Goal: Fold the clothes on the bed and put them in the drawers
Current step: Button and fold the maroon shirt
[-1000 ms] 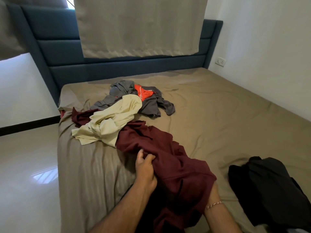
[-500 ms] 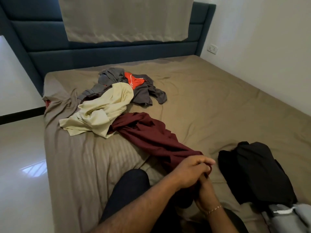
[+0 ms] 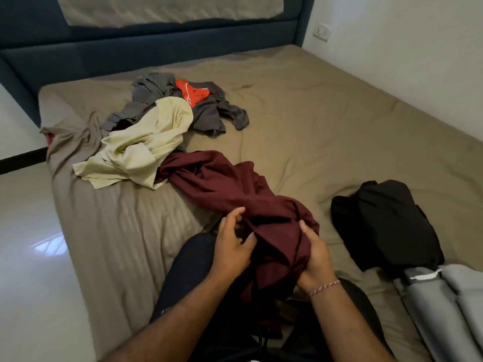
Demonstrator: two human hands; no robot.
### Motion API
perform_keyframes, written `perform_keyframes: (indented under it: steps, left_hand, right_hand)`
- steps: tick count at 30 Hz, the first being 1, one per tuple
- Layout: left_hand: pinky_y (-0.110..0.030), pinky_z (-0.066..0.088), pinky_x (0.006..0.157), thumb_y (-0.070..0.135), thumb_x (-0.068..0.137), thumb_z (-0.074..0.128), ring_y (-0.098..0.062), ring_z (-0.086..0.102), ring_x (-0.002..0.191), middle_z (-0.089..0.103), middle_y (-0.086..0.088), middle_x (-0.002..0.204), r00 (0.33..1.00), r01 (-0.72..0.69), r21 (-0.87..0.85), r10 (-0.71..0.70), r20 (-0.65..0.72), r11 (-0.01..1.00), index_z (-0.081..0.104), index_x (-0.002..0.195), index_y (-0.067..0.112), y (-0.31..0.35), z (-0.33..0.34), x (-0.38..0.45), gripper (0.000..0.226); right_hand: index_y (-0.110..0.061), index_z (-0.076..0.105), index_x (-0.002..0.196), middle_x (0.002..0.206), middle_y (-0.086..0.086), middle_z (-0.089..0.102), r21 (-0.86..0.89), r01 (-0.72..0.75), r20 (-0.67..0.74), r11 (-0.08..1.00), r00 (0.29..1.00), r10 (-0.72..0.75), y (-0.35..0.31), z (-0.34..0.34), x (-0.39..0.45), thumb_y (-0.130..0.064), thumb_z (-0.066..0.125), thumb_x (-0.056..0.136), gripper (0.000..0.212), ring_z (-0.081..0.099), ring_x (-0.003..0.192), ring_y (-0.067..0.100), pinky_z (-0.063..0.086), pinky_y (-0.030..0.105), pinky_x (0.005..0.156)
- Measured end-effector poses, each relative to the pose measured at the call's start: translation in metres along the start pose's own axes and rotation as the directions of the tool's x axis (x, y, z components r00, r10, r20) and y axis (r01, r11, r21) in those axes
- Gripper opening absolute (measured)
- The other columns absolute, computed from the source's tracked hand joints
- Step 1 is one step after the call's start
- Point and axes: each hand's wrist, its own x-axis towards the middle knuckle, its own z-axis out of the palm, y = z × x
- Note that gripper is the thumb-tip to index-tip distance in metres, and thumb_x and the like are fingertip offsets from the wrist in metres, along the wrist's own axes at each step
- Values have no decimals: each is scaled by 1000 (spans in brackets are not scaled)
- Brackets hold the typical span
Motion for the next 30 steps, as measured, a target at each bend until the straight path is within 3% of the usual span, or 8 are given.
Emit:
perform_keyframes:
  steps: [7,10,12,13,18,22,25,30]
  left_hand:
    - [-38,45,99,29,90,63,-4,56,114,65,22,112,881,-471,282,429,200,836,75,106,30,21,0,5,20]
    - [-32,51,78,34,92,53,-1,63,82,67,19,87,883,-470,277,444,152,838,70,97,23,42,-2,12,21]
    - [-30,50,61,40,91,53,-5,61,65,64,14,71,888,-460,309,428,169,832,65,86,26,60,-5,20,19]
    - [-32,49,58,45,90,53,-8,60,61,62,11,67,889,-457,367,417,186,810,61,80,27,71,-7,25,21]
    - [-28,39,49,48,81,61,-5,53,55,55,11,59,872,-484,621,402,280,617,54,71,27,127,-11,49,24]
    - [-33,45,52,31,83,72,-12,54,52,56,7,56,920,-346,407,222,322,845,54,62,18,159,-16,71,30]
    - [-26,38,49,20,89,75,-13,44,48,49,1,54,915,-180,211,85,395,961,55,61,18,179,-20,88,34]
    - [-23,47,59,40,85,82,-2,60,60,66,13,66,738,-548,351,241,630,759,67,77,25,223,-73,131,23]
  right_hand:
    - [-1,68,130,130,26,67,-134,-84,-65,987,995,76,-6,2,-6,-34,57,100,46,66,118,40,51,51,105]
    - [-18,64,120,120,12,69,-623,219,-233,751,864,-445,1,-5,-1,-27,75,91,32,68,106,29,56,44,97]
    - [-34,61,112,105,-6,66,-789,408,-90,460,664,-743,-4,-7,-5,-36,77,85,31,64,90,13,57,30,79]
    - [-36,64,109,97,-9,67,-720,545,37,430,649,-760,-7,-3,-9,-41,74,85,26,64,84,10,55,25,74]
    - [-38,65,118,108,-4,72,-551,629,299,548,762,-574,-9,26,-17,-52,74,84,38,70,100,12,58,23,82]
    - [-34,61,128,123,-2,72,-469,553,294,688,833,-469,-12,46,-11,-41,76,83,48,69,116,18,58,35,93]
    - [-19,67,124,118,10,75,-392,474,240,788,880,-410,-17,67,-8,-20,64,100,24,71,113,32,59,40,91]
    - [2,71,108,102,25,71,-370,457,224,809,889,-400,-84,77,-17,-8,57,100,19,61,92,35,56,39,78]
